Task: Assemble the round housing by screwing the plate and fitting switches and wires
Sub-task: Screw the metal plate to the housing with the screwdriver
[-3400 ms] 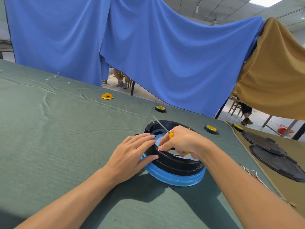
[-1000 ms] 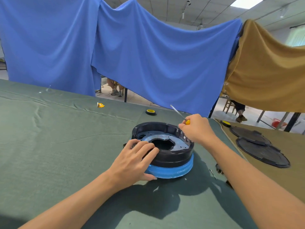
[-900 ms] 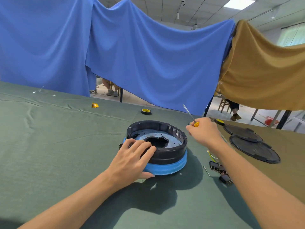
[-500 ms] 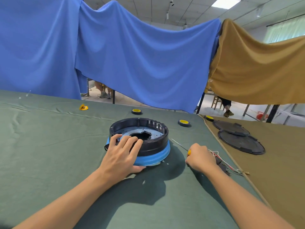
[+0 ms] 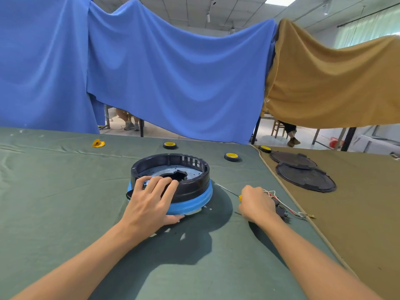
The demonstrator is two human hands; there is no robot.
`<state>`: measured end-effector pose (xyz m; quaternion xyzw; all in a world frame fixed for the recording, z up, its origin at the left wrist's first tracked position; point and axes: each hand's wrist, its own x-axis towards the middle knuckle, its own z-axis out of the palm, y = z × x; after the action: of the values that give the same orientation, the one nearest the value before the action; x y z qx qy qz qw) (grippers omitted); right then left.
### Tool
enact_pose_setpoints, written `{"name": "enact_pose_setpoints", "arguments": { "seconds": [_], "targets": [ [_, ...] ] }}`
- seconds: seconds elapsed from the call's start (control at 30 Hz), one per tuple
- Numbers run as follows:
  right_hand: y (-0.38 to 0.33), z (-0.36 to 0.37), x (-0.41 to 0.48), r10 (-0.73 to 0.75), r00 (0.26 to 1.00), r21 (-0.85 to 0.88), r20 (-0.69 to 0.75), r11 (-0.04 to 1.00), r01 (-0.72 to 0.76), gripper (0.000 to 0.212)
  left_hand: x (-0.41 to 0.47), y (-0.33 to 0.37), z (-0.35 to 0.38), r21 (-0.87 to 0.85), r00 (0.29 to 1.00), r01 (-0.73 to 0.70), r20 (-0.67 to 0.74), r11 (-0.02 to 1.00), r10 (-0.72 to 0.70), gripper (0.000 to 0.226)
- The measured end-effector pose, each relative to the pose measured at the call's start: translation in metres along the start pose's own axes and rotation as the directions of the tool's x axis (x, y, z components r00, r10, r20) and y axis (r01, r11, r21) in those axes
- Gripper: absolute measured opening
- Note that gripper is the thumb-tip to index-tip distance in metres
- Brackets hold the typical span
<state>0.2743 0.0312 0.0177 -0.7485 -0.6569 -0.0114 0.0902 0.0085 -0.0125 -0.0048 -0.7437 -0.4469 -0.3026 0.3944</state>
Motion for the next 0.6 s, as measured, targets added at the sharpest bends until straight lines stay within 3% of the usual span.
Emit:
{"name": "enact_pose_setpoints", "arguments": {
  "seconds": [0.1,0.2,0.33,0.43,0.5,0.6],
  "targets": [
    [-0.006,-0.005,0.0,0.007,0.998,0.123,0.06,0.992,-0.015,0.001,0.003,0.0,0.002,-0.018,1.0,0.017,-0.012,1.0,-0.017,0.079],
    [-0.012,-0.007,0.005,-0.018,0.989,0.38,0.147,0.924,-0.04,0.008,0.009,0.0,-0.001,-0.057,0.997,0.072,-0.019,0.996,-0.073,0.079],
    [-0.025,-0.021,0.001,-0.087,0.974,0.735,0.21,0.671,-0.099,0.005,0.027,-0.001,-0.01,-0.142,0.984,0.165,-0.042,0.976,-0.172,0.079],
    [-0.034,-0.04,-0.006,-0.158,0.967,0.871,0.201,0.481,-0.102,0.007,0.048,-0.007,-0.022,-0.207,0.954,0.279,-0.05,0.938,-0.295,0.081],
    [-0.041,-0.054,-0.01,-0.204,0.962,0.913,0.184,0.398,-0.09,0.011,0.064,-0.013,-0.032,-0.249,0.895,0.423,-0.038,0.871,-0.445,0.08],
    [-0.05,-0.073,-0.015,-0.258,0.954,0.947,0.151,0.313,-0.065,0.01,0.083,-0.028,-0.042,-0.364,0.732,0.646,0.043,0.671,-0.68,0.071]
  ]
}}
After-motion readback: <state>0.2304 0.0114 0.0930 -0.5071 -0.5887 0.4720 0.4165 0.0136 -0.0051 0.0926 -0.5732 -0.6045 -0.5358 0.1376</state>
